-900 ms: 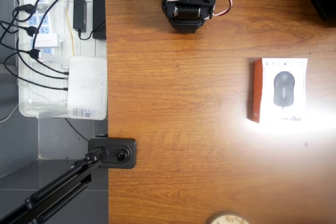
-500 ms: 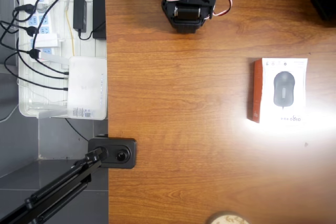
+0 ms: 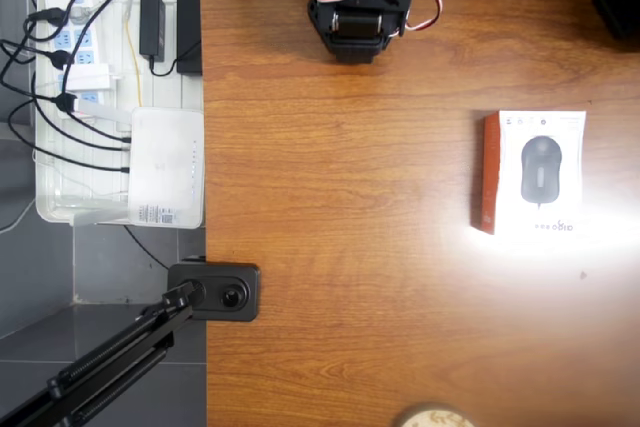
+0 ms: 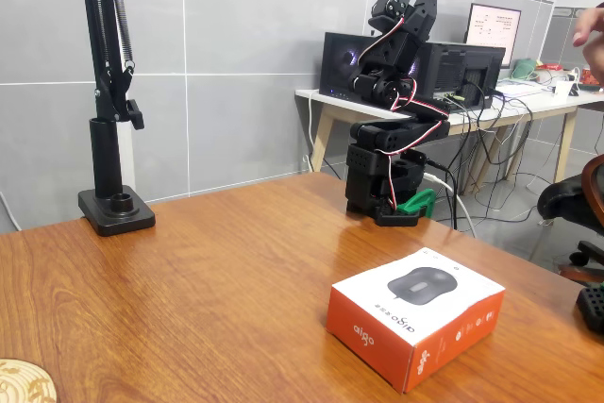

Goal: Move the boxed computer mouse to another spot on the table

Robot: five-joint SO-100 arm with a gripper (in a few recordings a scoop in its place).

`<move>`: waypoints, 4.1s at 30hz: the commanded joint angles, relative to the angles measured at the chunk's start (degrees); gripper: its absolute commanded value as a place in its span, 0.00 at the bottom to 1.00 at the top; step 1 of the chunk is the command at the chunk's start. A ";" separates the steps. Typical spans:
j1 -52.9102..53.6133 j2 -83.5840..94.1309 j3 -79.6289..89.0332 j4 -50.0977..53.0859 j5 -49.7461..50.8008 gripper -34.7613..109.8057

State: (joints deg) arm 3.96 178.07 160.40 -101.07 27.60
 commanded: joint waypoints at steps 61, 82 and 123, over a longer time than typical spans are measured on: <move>0.26 0.09 0.09 -0.18 0.18 0.24; -36.47 -61.87 -94.04 114.61 24.26 0.24; -56.34 -88.51 -62.58 141.59 7.47 0.69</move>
State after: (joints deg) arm -52.91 89.82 98.00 41.57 35.07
